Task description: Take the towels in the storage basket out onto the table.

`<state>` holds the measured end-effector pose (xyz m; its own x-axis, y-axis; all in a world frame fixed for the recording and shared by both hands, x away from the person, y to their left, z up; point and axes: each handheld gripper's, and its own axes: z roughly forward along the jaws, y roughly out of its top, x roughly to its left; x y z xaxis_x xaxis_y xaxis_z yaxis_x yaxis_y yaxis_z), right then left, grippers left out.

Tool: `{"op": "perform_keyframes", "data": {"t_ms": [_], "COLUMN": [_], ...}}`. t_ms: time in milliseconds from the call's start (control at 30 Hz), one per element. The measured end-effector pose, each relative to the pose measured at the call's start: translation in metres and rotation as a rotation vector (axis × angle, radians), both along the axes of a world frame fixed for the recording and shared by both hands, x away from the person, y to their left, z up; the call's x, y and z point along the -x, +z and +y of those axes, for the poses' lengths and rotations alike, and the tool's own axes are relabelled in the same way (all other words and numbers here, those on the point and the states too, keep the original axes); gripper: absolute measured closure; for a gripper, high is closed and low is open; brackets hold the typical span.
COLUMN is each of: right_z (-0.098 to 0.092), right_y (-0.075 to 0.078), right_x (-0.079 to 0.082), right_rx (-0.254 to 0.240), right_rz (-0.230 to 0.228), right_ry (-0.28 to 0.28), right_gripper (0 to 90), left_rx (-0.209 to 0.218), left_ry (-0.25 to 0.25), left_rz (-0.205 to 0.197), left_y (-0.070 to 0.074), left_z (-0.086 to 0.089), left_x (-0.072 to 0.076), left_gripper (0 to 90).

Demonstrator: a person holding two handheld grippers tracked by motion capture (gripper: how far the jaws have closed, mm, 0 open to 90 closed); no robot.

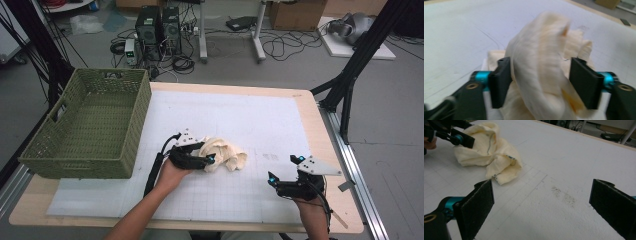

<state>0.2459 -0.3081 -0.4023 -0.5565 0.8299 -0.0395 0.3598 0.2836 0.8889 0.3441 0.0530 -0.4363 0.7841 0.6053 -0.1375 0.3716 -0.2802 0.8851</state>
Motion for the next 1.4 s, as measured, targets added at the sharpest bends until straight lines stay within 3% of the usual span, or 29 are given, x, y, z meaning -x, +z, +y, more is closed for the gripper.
{"op": "perform_keyframes", "data": {"t_ms": [33, 133, 333, 467, 533, 667, 867, 1400], "right_z": [0.000, -0.001, 0.001, 0.002, 0.003, 0.002, 0.003, 0.006], "right_y": [0.000, 0.000, 0.000, -0.001, -0.002, -0.003, -0.005, -0.006], "right_x": [0.000, 0.000, 0.000, -0.001, -0.001, -0.003, -0.007, -0.007], "right_rx": [-0.004, 0.000, 0.000, -0.003, -0.017, -0.015, -0.013, -0.015], "right_rz": [0.004, 0.001, 0.004, 0.000, 0.007, 0.005, 0.007, 0.017], "right_ry": [-0.002, -0.004, -0.002, -0.002, -0.005, -0.006, -0.007, 0.001], "right_gripper": [4.9, 4.9, 4.9, 4.9, 4.9, 4.9, 4.8, 4.9], "left_rx": [0.031, 0.068, 0.095, 0.093, 0.113, 0.123, 0.125, 0.119], "left_ry": [0.036, 0.064, 0.082, 0.083, 0.096, 0.120, 0.128, 0.126], "left_rz": [-0.017, -0.042, -0.092, -0.124, -0.132, -0.124, -0.129, -0.136], "left_y": [0.005, 0.013, 0.030, 0.031, 0.029, 0.024, 0.018, 0.018], "left_z": [0.008, 0.017, 0.049, 0.067, 0.076, 0.087, 0.093, 0.092], "left_x": [0.001, 0.003, 0.011, 0.023, 0.027, 0.031, 0.034, 0.034], "left_gripper": [30.0, 23.8, 20.4, 18.3, 18.0, 18.1, 18.4, 18.4]}}
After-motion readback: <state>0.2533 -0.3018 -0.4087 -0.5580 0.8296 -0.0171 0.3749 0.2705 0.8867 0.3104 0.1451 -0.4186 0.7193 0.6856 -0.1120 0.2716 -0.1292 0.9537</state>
